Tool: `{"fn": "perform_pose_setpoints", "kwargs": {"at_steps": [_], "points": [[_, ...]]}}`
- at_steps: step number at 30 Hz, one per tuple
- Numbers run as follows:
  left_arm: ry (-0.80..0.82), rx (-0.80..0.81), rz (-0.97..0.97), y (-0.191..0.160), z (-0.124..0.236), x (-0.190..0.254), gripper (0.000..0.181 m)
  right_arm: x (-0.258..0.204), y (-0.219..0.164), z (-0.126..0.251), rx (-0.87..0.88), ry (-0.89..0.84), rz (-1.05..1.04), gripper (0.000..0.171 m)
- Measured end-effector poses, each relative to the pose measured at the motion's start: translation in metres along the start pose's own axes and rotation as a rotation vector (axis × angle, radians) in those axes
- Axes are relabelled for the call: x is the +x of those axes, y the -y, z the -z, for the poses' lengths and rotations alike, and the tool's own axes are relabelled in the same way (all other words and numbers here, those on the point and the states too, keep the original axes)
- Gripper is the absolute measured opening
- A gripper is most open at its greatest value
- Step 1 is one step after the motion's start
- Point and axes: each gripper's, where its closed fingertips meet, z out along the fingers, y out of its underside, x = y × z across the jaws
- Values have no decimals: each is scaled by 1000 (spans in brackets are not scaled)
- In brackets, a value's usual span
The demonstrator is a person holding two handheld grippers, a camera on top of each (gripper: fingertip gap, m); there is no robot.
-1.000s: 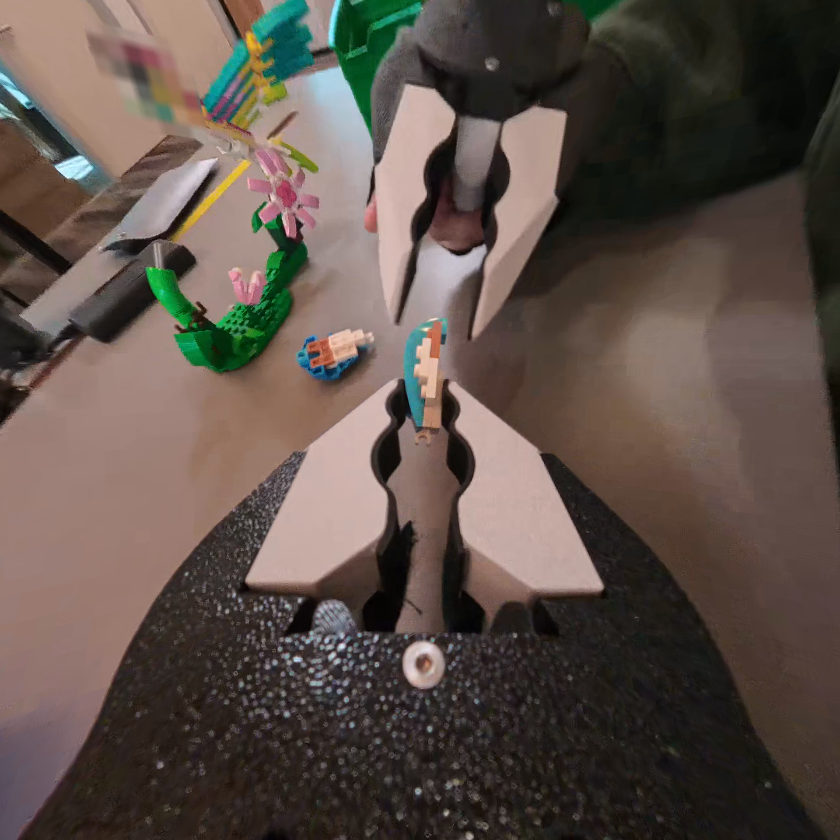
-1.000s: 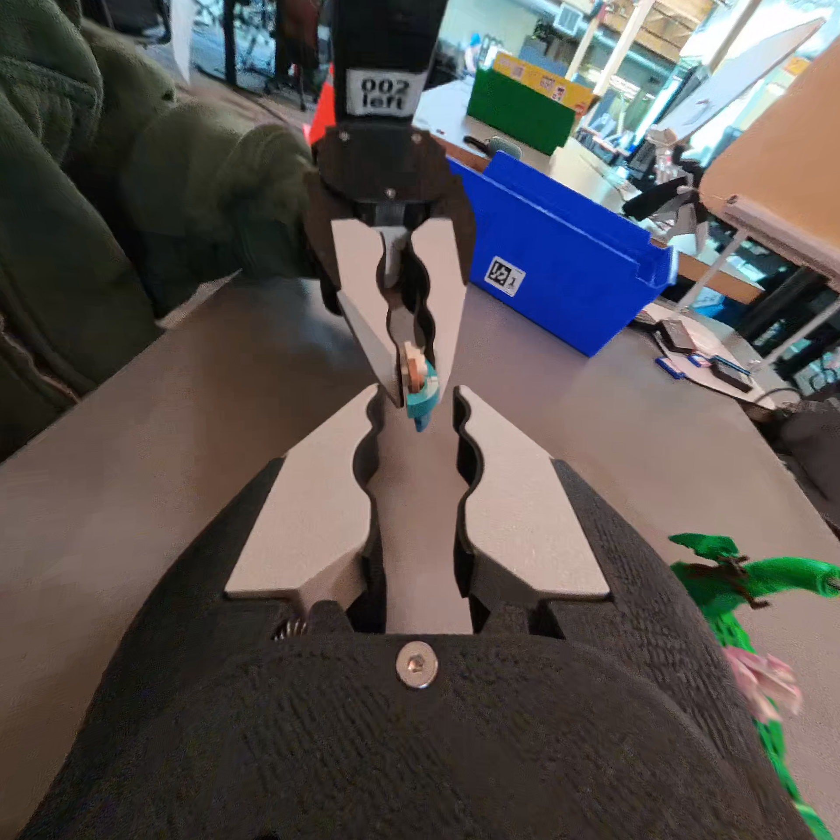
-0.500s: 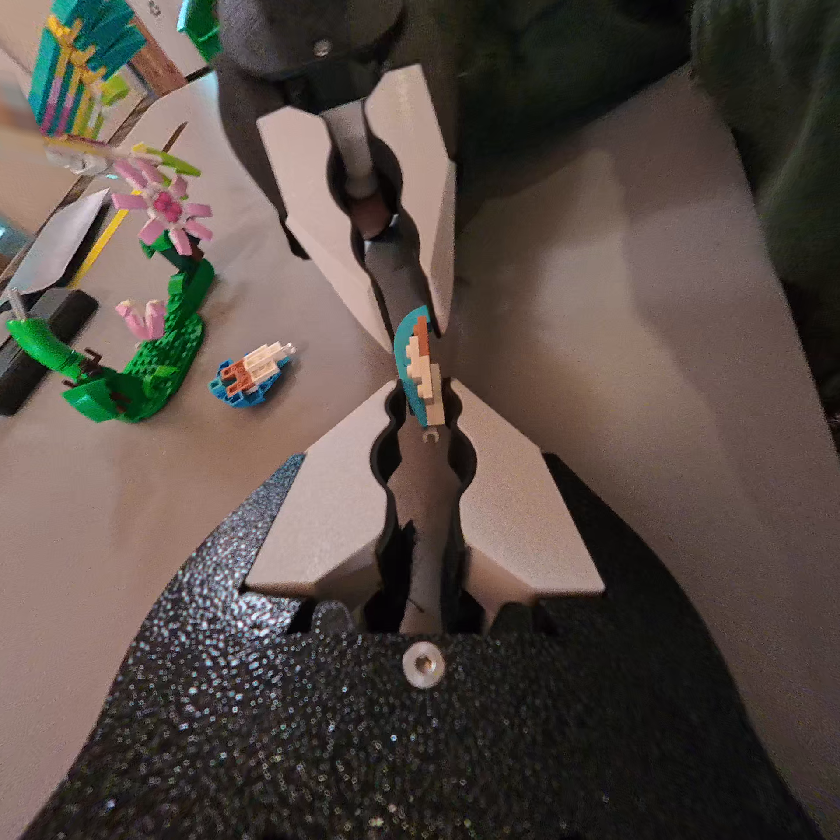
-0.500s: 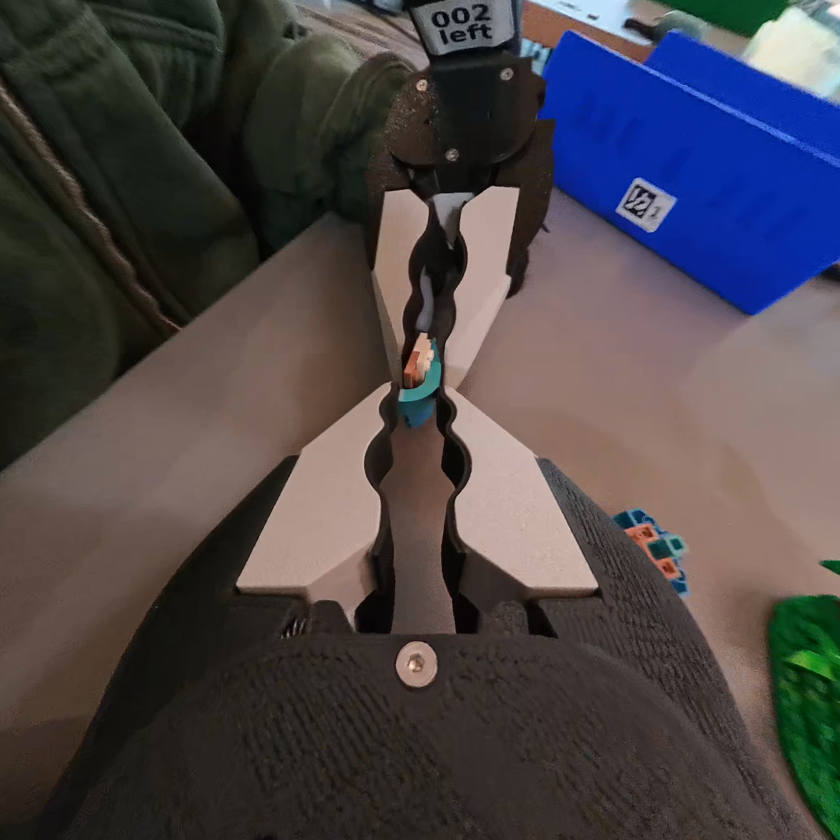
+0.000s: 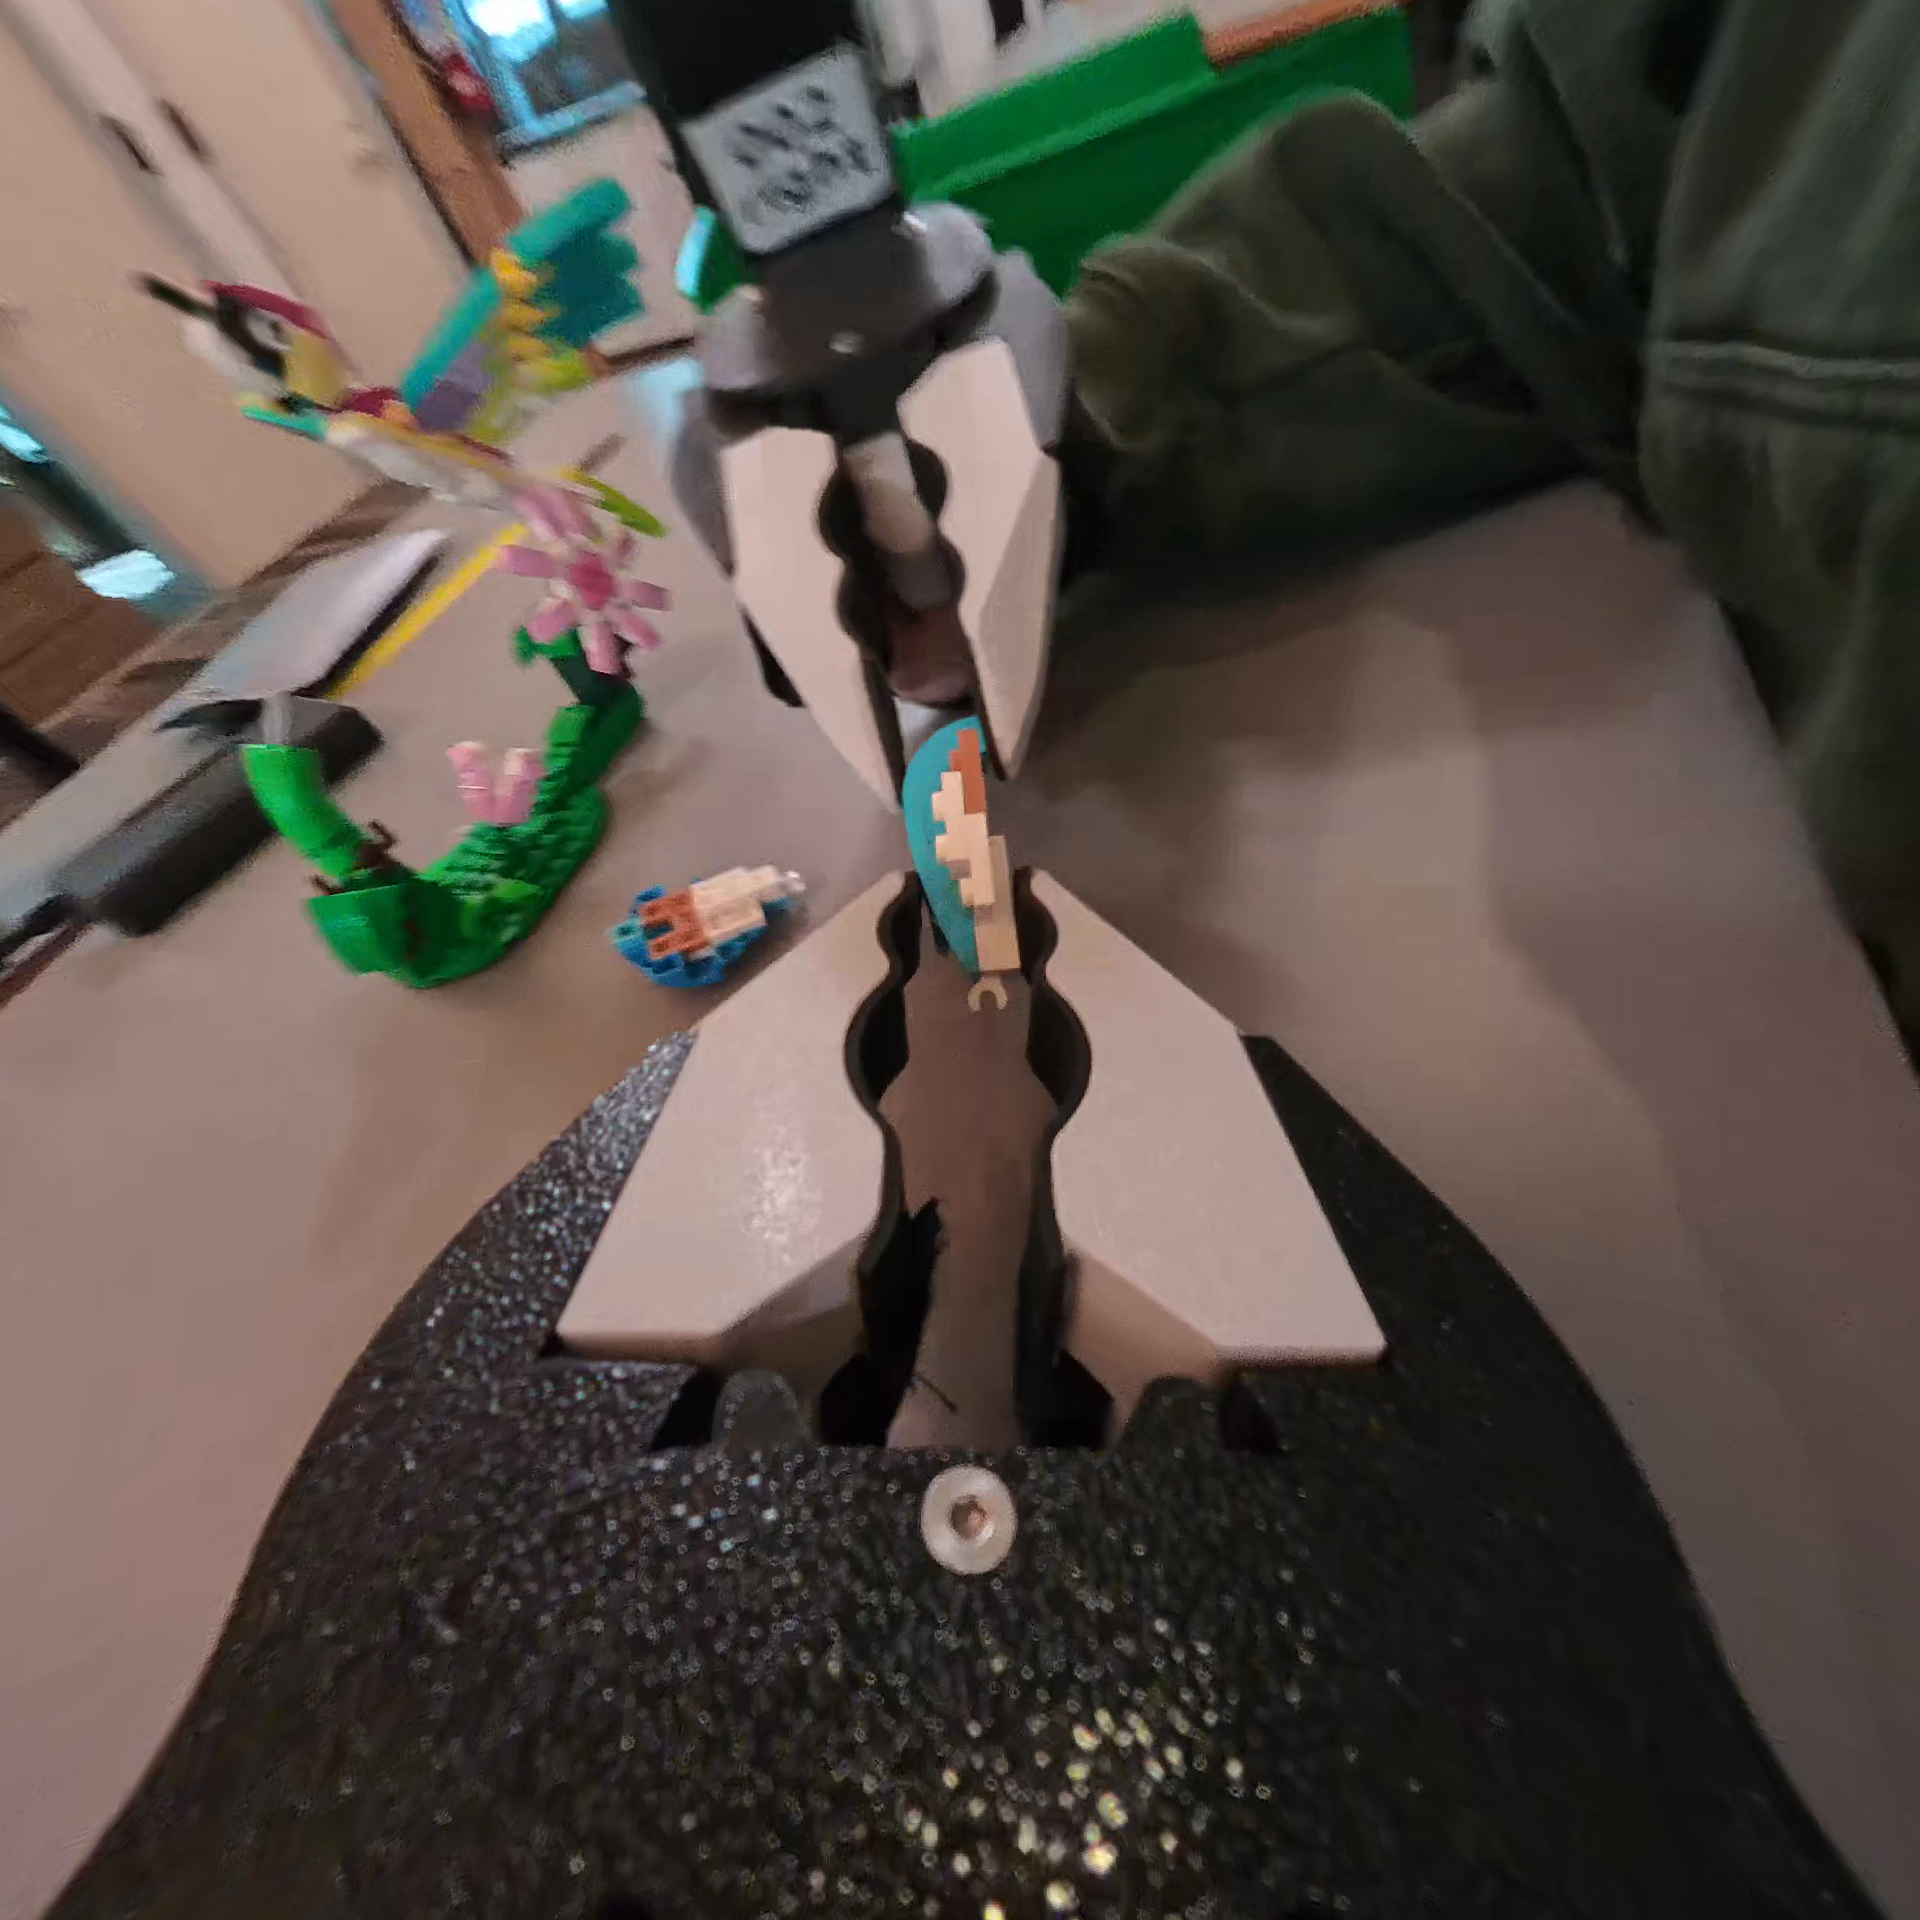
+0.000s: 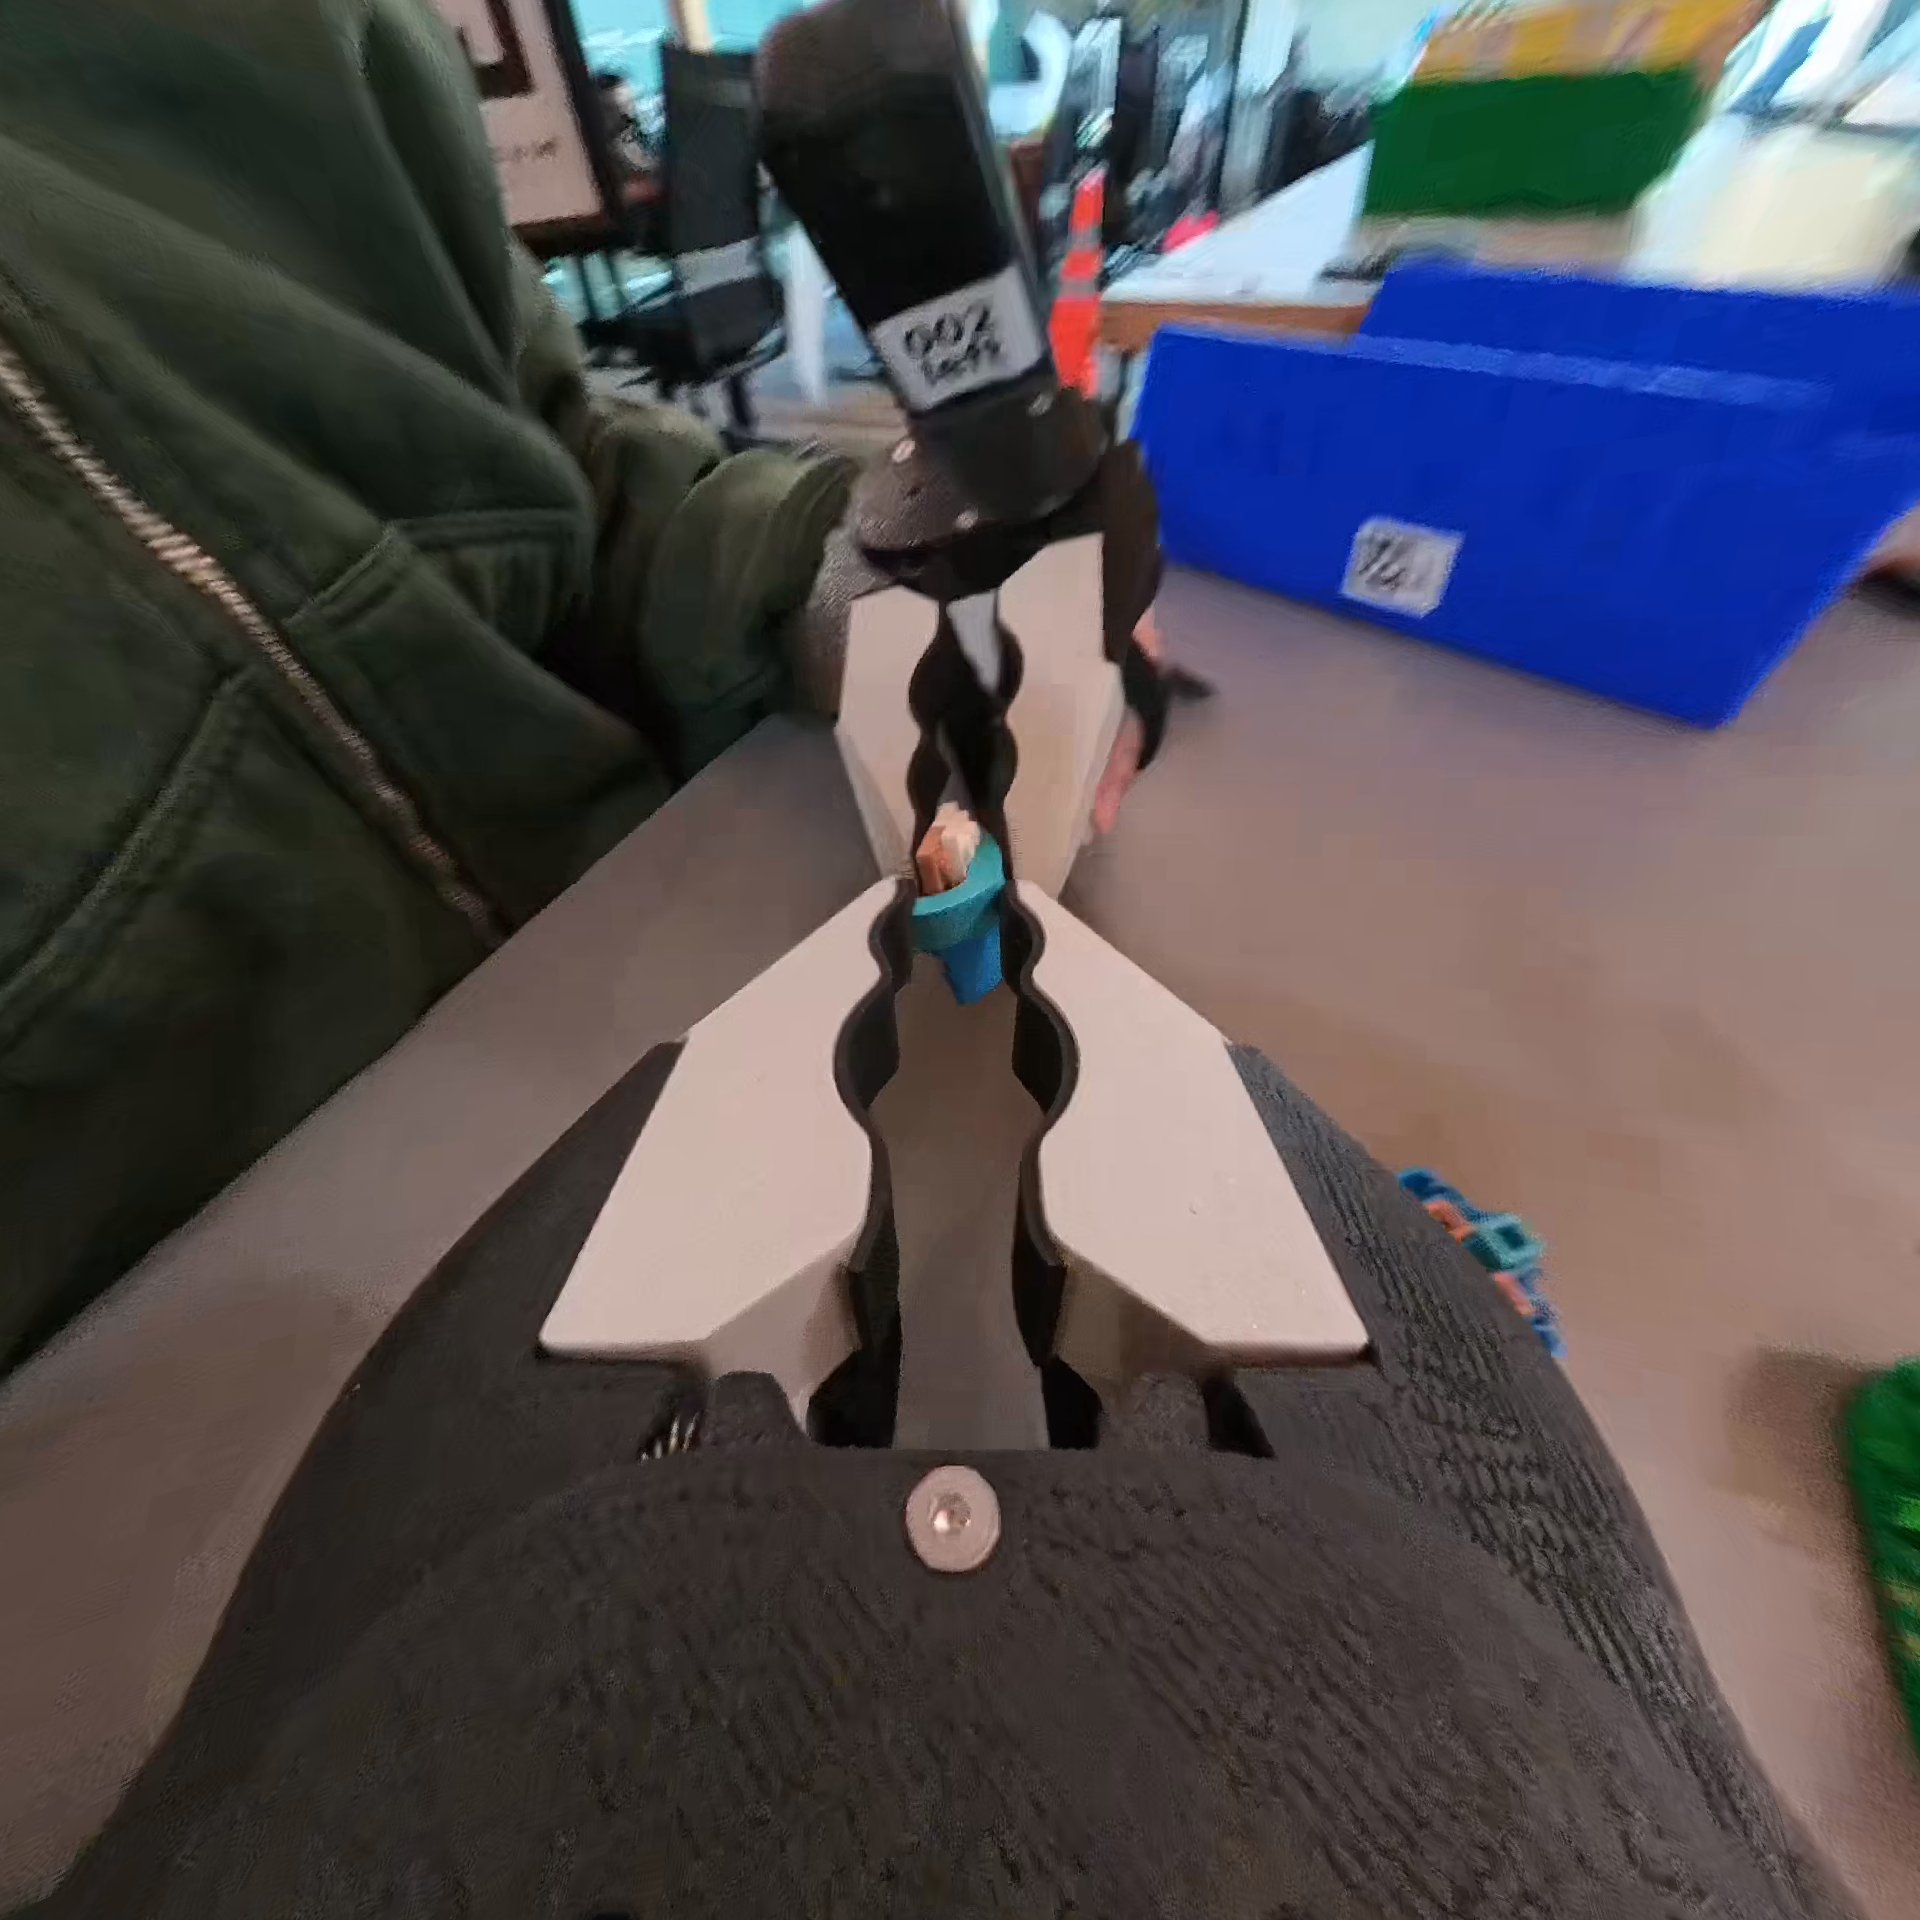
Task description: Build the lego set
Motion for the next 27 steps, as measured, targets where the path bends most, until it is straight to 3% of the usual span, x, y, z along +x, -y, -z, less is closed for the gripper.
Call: {"fn": "perform_pose_setpoints", "kwargs": {"at_steps": [1,4,7,10,13,16,21,25,27], "points": [[29,22,10,2,3,-5,14,4,4,0,25,-54,44,13],[137,65,80,5,15,-24,26,29,11,5,41,-335,267,11],[182,182,359,12,29,-46,36,44,25,21,13,-598,533,11],[128,302,654,20,33,-59,43,52,39,33,-54,-849,846,11],[12,380,893,26,22,-61,47,51,41,30,-172,-964,1104,10],[-144,504,1027,40,16,-57,43,45,36,19,-259,-943,1269,10],[-202,614,1094,45,21,-61,22,38,43,14,-271,-955,1367,11],[-226,578,1108,44,15,-56,43,35,37,5,-331,-925,1466,10],[-214,563,1129,40,12,-57,31,33,36,2,-354,-915,1508,10]]}}
